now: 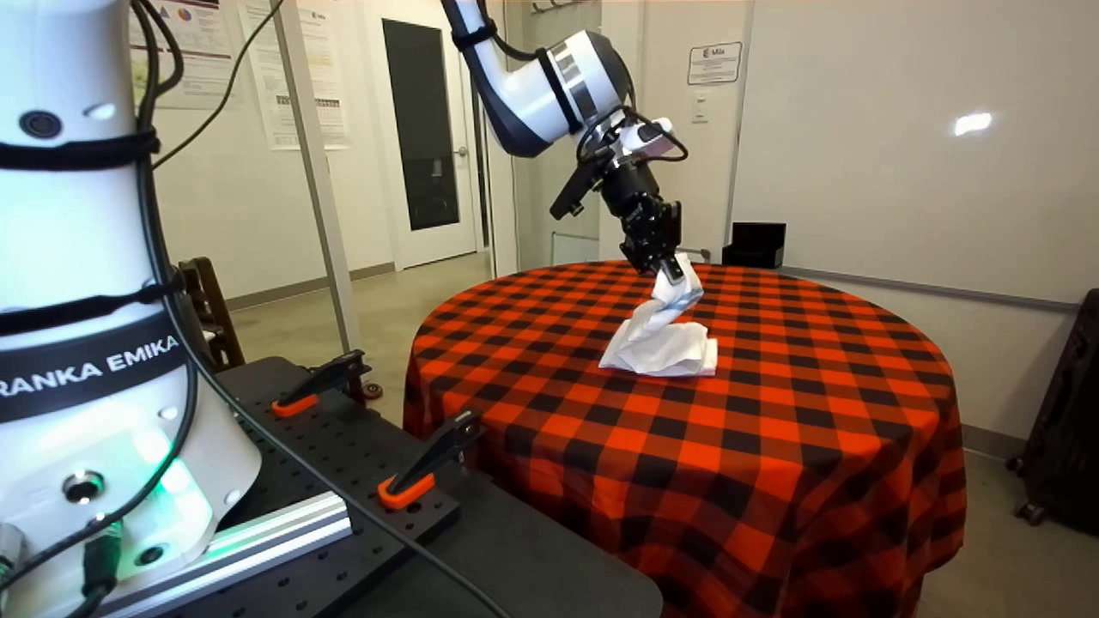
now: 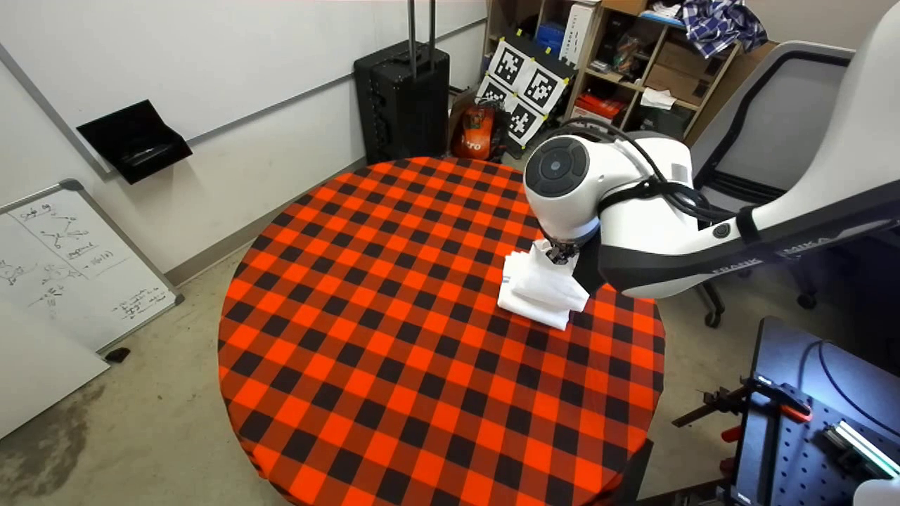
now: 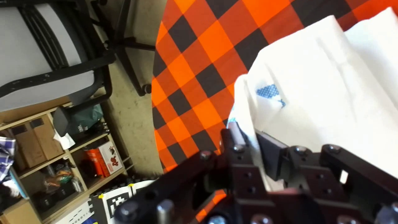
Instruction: Fold the towel three times over
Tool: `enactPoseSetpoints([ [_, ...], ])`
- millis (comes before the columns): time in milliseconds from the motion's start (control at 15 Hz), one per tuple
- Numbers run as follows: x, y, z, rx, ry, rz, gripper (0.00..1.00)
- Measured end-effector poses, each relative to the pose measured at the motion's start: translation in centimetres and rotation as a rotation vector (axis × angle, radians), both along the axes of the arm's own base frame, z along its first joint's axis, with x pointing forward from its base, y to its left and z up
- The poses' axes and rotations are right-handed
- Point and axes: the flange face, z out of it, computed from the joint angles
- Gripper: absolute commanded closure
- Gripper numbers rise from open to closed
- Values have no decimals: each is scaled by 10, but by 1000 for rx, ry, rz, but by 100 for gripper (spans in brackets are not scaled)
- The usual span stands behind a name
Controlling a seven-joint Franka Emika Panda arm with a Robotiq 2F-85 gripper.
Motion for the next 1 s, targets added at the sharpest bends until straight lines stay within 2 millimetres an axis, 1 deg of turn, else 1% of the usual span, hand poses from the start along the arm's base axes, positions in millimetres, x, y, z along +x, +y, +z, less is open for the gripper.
enactPoseSetpoints([
  [133, -4, 9, -15, -45, 16, 8, 98],
  [467, -16, 34, -53, -92, 82, 9, 98],
  [733, -19, 48, -75, -125, 83, 16, 98],
  [800, -21, 53, -79, -128, 84, 24, 68],
  [867, -22, 60, -83, -128, 88, 37, 68],
  [933, -22, 65, -84, -128, 92, 49, 61],
  [1000, -17, 68, -79, -129, 93, 60, 54],
])
